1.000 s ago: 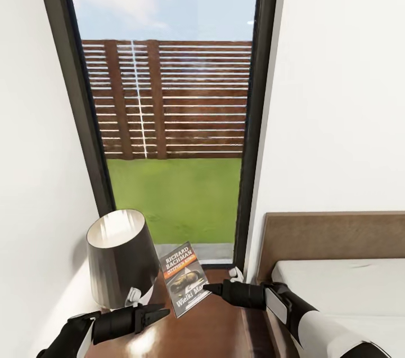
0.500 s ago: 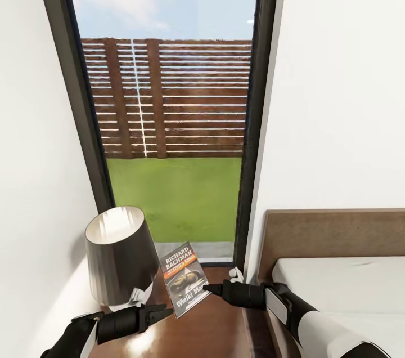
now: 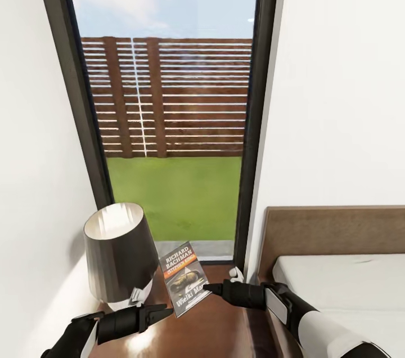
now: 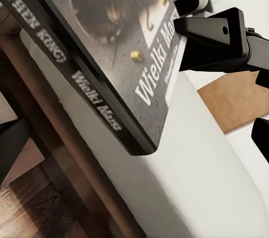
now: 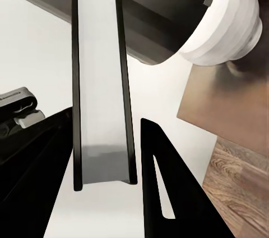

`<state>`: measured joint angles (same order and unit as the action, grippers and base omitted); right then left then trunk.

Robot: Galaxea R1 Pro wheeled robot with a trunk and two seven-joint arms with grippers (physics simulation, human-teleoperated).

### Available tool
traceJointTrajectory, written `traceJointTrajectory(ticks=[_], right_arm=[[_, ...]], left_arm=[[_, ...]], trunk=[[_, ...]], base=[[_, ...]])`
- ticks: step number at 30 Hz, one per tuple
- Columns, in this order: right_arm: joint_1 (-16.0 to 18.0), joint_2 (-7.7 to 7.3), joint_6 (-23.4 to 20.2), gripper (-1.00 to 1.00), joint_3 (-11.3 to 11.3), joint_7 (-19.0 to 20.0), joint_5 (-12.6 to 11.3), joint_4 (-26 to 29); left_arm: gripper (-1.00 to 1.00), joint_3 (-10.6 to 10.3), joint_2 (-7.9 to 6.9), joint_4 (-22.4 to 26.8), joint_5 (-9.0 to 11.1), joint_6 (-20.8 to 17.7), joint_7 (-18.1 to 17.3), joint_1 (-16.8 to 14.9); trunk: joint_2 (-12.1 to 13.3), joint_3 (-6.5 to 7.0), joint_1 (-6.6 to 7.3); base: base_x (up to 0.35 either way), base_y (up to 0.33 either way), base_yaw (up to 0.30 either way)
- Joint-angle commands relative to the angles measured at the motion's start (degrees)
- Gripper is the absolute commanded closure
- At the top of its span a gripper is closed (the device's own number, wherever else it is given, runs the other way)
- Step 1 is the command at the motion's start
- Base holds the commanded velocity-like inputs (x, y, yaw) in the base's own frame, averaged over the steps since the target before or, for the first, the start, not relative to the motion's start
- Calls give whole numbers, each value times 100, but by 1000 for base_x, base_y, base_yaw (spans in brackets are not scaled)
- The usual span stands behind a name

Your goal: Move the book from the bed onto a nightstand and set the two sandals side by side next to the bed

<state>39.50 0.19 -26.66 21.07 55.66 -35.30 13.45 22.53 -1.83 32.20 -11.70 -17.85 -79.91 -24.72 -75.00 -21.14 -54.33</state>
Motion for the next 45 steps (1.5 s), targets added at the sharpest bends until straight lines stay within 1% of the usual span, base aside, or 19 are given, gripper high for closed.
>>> traceJointTrajectory(ticks=[1, 5, 6, 9, 13, 23, 31, 37, 45], right_arm=[[5, -1, -48, 100, 11, 4, -47, 0], [5, -15, -57, 100, -3, 13, -47, -1], [5, -38, -57, 100, -4, 14, -47, -1], [5, -207, -58, 100, -9, 13, -54, 4], [5, -286, -59, 100, -31, 12, -61, 7], [5, -300, -59, 100, -29, 4, -59, 11], [5, -251, -34, 100, 0, -35, -51, 0], [5, -283, -47, 100, -7, -7, -55, 7], [5, -277, -49, 100, -7, -19, -56, 8]], left_arm=[[-100, 41, 7, 6, -60, -60, -43, -6], [-100, 41, 7, 6, -60, -60, -50, -6], [-100, 41, 7, 7, -60, -60, -50, -6], [-100, 41, 10, 6, -60, -60, -51, -6], [-100, 41, 8, 6, -60, -60, -51, -6], [-100, 41, 7, 6, -60, -67, -54, -6], [-100, 52, 0, 0, -50, -71, -64, -6], [-100, 48, 8, -3, -53, -69, -43, -6], [-100, 50, 7, -3, -51, -69, -50, -6]], trunk=[[-46, -25, -23], [-206, -97, -111], [-246, -115, -132], [-367, -169, -198], [-527, -241, -286], [-928, -420, -506], [-1249, -564, -682], [-1490, -672, -813], [-1811, -815, -989]], base=[[0, 0, 0], [0, 0, 0], [0, 0, 0], [0, 0, 0], [0, 0, 0], [0, 0, 0], [0, 0, 0], [0, 0, 0], [0, 0, 0]])
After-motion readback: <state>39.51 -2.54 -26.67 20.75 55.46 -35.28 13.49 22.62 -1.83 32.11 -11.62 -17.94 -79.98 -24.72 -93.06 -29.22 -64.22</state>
